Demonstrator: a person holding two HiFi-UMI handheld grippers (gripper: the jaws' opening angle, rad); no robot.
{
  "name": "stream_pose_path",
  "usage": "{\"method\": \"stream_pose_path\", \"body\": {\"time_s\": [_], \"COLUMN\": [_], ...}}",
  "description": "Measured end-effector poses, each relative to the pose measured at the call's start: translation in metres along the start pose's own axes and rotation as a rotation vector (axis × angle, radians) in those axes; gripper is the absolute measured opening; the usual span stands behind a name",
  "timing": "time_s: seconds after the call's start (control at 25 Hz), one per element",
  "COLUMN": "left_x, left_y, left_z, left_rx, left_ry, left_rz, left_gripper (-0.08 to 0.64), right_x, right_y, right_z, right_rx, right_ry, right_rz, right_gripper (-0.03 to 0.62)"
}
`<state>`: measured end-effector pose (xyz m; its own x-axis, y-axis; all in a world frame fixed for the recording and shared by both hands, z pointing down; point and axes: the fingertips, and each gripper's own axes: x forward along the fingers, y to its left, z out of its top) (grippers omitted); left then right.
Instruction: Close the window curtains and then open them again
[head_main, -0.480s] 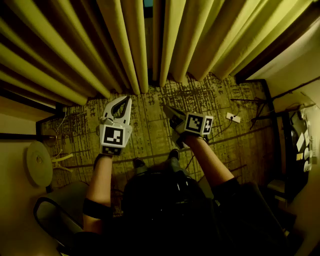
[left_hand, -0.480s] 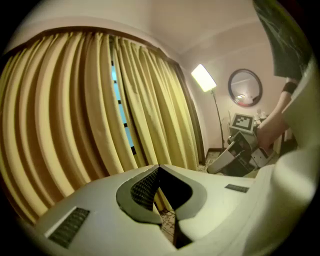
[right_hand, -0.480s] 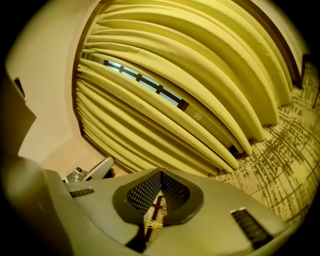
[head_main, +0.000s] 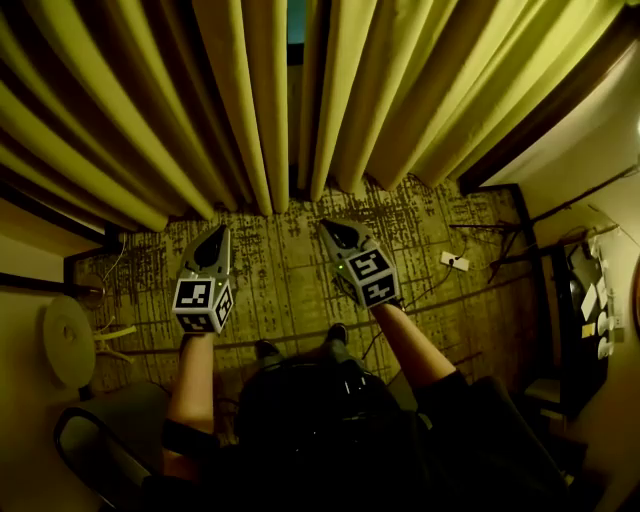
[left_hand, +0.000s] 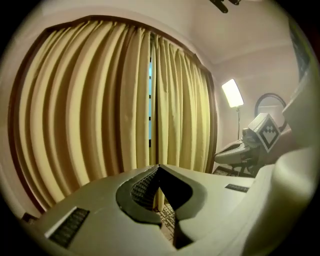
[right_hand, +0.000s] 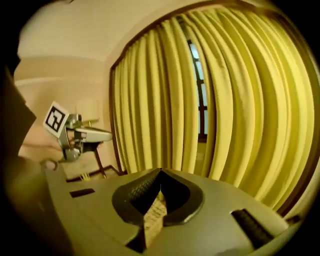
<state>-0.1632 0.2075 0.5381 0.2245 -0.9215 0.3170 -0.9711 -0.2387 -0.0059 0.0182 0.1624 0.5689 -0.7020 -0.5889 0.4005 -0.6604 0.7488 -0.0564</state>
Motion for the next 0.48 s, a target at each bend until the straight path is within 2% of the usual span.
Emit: {"method": "stream_pose_path", "body": {"time_s": [0.04, 0.12, 0.48], "left_x": [-0.003, -0.008, -0.021], "left_y": [0.002, 0.006, 0.019], "left_z": [-0.002, -0.009, -0.021], "left_rx": [-0.018, -0.052, -0.067], "left_ry": [0.004, 0.011, 0.017], "left_rz": [0.011, 0.033, 0.069], "left_gripper": [0.000, 0.000, 0.000], "right_x": [-0.002, -0.003, 0.000], "right_y": [0.002, 0.006, 0.007], "right_z": [0.006, 0.011, 0.002], "right_rx": [-0.085, -0.147, -0.066], "right_ry": [0.006, 0.008, 0.021], "right_rz": [-0.027, -0.049, -0.051], "right_gripper": [0.000, 0.000, 0.000]}}
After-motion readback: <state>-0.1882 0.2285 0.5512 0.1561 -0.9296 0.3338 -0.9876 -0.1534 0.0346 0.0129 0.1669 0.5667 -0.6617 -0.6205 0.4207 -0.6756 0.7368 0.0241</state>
